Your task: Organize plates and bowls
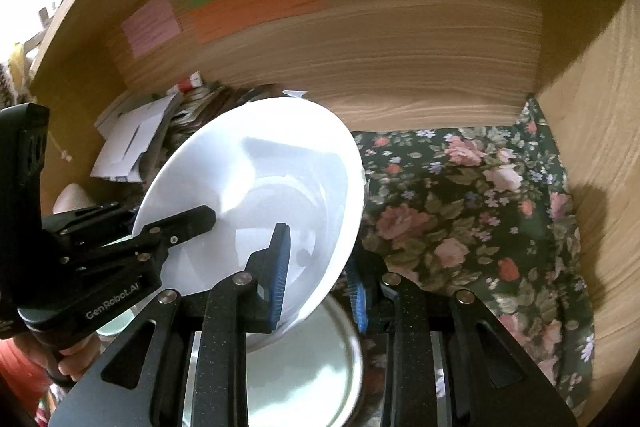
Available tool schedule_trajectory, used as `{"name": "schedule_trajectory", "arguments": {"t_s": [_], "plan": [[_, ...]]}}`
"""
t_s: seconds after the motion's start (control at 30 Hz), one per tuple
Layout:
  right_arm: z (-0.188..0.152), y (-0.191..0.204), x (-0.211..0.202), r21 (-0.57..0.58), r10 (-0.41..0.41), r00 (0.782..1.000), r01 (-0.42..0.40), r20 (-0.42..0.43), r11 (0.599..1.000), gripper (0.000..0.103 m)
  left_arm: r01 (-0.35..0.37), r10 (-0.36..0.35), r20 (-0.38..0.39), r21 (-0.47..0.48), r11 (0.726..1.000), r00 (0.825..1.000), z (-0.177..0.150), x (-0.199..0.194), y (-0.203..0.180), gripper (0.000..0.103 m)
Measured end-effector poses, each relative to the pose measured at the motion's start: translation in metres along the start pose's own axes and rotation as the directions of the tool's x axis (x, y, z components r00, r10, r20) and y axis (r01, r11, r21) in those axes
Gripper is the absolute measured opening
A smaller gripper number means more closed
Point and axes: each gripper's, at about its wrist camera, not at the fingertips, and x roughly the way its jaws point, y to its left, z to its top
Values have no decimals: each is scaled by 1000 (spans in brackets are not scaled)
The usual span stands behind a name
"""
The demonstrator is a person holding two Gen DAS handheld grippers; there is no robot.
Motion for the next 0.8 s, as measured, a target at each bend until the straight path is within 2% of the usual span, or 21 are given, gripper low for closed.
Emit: {"name": "schedule_trajectory", "arguments": {"t_s": [0.43, 0.8], "plan": [[-16, 58, 18, -73, 83, 995, -86, -46, 994, 24, -69, 69, 1, -78, 995, 998, -38, -31, 49, 17], [-27, 109, 39, -128, 167, 982, -178, -93, 976, 24, -143, 143, -11, -164, 976, 990, -73, -57, 95, 17]]}}
